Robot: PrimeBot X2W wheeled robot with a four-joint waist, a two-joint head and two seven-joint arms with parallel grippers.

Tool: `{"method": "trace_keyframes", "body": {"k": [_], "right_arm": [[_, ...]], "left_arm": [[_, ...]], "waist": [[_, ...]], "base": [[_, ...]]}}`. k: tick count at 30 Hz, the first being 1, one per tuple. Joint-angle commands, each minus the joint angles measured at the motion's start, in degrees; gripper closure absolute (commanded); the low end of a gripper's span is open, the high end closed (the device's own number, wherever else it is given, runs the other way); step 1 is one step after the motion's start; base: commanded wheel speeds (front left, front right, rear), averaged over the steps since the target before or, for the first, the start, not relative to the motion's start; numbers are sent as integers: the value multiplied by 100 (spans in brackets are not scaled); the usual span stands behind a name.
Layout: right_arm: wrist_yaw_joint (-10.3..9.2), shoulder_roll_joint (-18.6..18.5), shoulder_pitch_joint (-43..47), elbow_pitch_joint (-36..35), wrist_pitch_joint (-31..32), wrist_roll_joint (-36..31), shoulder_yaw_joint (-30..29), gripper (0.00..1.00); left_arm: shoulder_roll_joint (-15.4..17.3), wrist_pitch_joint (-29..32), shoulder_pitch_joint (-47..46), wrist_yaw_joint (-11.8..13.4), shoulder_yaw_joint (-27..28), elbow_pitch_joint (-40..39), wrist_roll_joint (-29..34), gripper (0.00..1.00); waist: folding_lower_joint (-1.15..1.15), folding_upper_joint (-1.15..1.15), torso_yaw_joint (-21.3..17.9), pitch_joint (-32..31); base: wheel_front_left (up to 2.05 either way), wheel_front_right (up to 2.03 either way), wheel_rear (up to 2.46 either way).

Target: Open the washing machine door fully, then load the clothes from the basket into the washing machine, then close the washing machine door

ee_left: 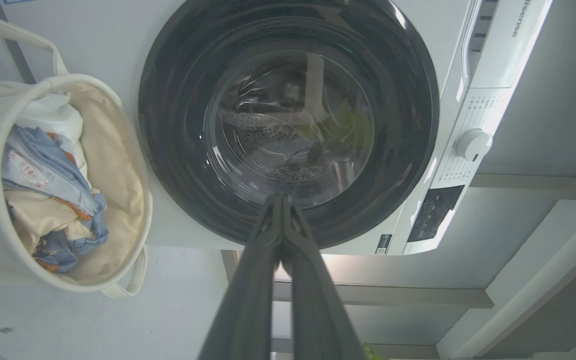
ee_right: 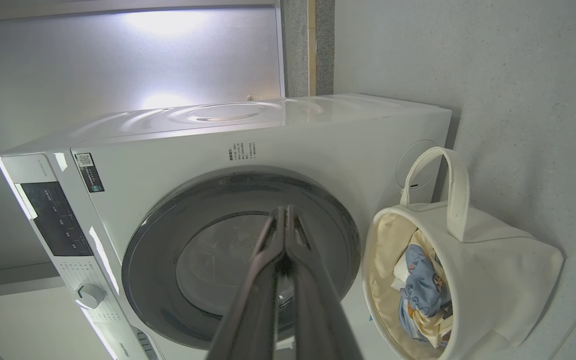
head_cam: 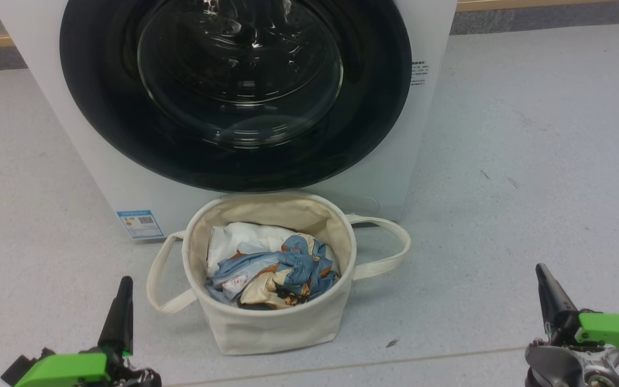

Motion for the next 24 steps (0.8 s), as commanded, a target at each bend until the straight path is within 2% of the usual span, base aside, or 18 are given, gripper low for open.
{"method": "trace_keyframes", "body": {"k": [1,24], "right_arm": [[1,1,-84,-181,44,22,114,100],[1,1,-84,-181,43,22,114,100]], "left_arm": [[31,30,-139,-41,193,-209,22,100],[31,29,-139,-41,192,-209,21,100]], "waist": [[0,0,0,0],[0,0,0,0]], "base": [[0,0,0],[0,0,0]]}}
